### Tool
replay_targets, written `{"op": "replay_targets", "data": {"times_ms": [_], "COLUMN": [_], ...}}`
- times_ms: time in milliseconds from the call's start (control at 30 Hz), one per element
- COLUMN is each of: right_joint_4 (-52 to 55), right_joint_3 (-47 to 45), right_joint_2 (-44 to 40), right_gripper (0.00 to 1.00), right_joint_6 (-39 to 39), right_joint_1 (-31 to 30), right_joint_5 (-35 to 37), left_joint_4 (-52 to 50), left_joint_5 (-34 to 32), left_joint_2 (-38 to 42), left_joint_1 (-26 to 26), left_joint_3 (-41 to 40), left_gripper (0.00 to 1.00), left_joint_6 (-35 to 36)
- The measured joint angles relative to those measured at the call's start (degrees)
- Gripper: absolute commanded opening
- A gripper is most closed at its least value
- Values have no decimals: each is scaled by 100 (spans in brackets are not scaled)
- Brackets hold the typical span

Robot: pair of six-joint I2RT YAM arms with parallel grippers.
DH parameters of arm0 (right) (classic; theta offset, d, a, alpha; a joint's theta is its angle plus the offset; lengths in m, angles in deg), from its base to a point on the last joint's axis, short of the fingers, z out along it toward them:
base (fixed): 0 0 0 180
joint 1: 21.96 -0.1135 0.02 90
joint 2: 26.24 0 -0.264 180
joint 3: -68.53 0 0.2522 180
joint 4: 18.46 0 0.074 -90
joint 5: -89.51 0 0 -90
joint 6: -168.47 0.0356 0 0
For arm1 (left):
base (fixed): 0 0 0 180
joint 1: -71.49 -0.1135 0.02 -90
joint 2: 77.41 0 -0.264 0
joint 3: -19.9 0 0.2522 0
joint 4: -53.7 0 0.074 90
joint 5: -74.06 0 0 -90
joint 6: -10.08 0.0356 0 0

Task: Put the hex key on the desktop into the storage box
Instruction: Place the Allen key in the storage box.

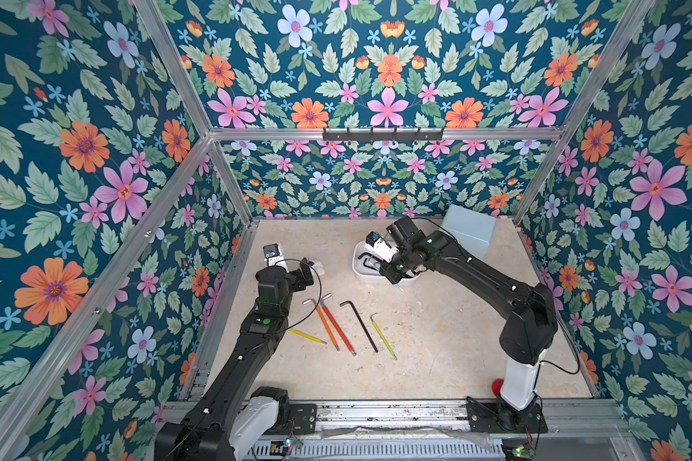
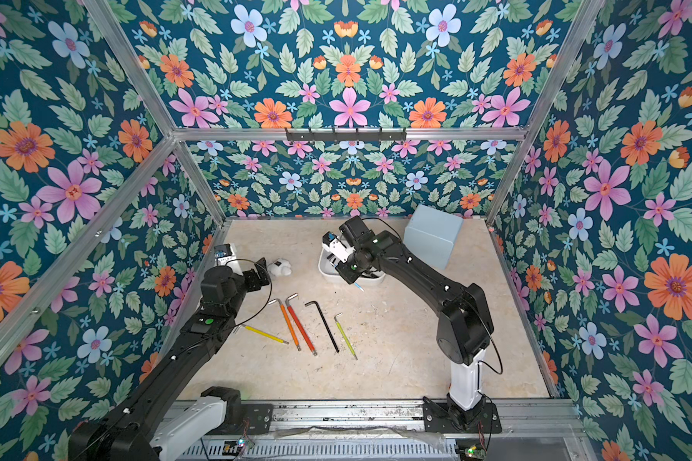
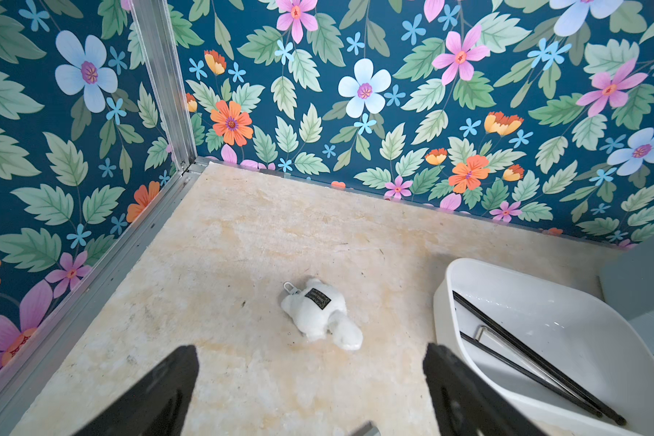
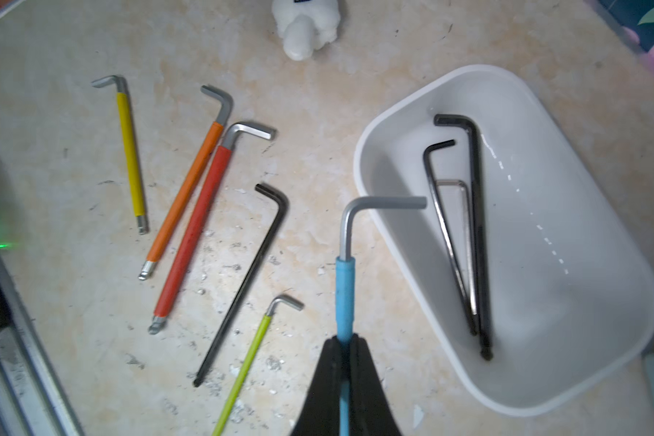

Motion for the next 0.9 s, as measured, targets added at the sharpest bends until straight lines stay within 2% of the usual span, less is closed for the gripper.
{"op": "replay_targets", "data": {"times_ms": [167, 300, 667, 900], "right_joint_4": [0, -157, -9, 81], "right_joint_3": [323, 623, 2277, 2592], "right_joint_2": [560, 984, 2721, 3077], "right_gripper": [0, 0, 0, 0], "right_joint_6": [-417, -553, -678, -649], "right_joint_1": [332, 367, 435, 428], "right_joint_5": [208, 385, 734, 726], "left_joint_4": [-2, 0, 0, 0], "left_joint_5": [0, -9, -109, -111], "left_joint_2": [9, 9, -46, -66], "left_joint_1": [0, 0, 0, 0], "left_joint_3": [0, 0, -13, -13], "left_gripper": [99, 99, 100, 99], "left_joint_6": [0, 0, 26, 46]}}
